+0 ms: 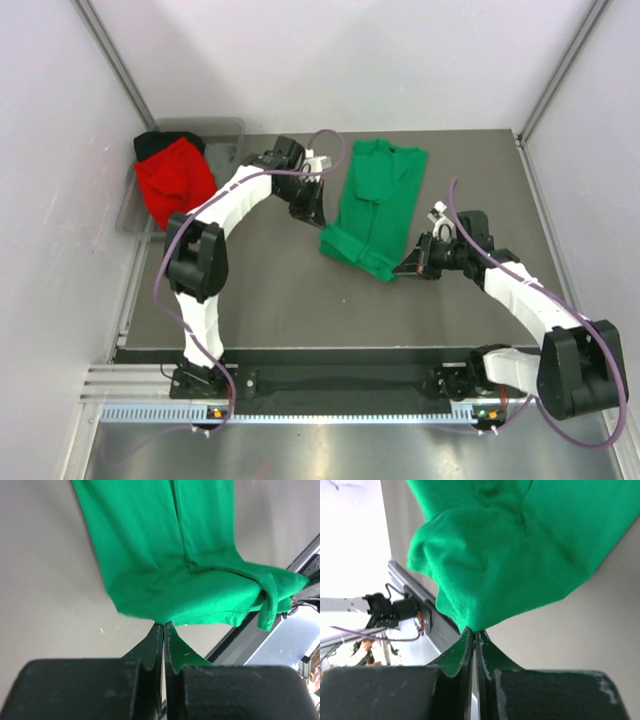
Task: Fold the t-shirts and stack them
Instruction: Fold the tshirt
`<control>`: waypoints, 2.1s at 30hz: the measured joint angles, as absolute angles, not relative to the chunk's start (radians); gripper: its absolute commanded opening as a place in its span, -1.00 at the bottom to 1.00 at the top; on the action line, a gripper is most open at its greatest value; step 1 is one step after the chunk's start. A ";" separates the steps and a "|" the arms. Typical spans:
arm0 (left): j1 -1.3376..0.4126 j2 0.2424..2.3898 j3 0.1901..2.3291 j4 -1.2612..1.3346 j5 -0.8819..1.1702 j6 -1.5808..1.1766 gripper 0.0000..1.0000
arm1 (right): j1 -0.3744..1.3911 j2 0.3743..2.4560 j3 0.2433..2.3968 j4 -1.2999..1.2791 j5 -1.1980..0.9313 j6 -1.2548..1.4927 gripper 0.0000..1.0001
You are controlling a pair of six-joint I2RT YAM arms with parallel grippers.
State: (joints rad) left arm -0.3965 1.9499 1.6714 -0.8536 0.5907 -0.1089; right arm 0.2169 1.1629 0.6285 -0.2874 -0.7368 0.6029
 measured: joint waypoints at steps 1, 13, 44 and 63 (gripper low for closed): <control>-0.397 1.974 1.695 -0.854 0.593 -0.109 -1.00 | 0.208 1.166 0.629 -0.279 -0.737 0.595 -1.00; -0.398 2.178 1.854 -0.808 0.616 -0.118 -1.00 | 0.090 1.416 0.788 -0.226 -0.728 0.463 -1.00; -0.402 2.427 2.219 -0.749 0.517 -0.131 -0.15 | 0.042 1.759 1.057 -0.108 -0.698 0.341 0.16; -0.360 2.128 1.622 -0.786 0.593 -0.128 0.23 | 0.034 1.560 0.815 -0.331 -0.775 0.260 0.12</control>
State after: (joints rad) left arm -0.3595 2.1284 1.6222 -0.7864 0.5934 -0.1276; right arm 0.0341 1.5597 0.8146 -0.3309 -0.7750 0.2604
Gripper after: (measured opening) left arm 0.611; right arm 0.560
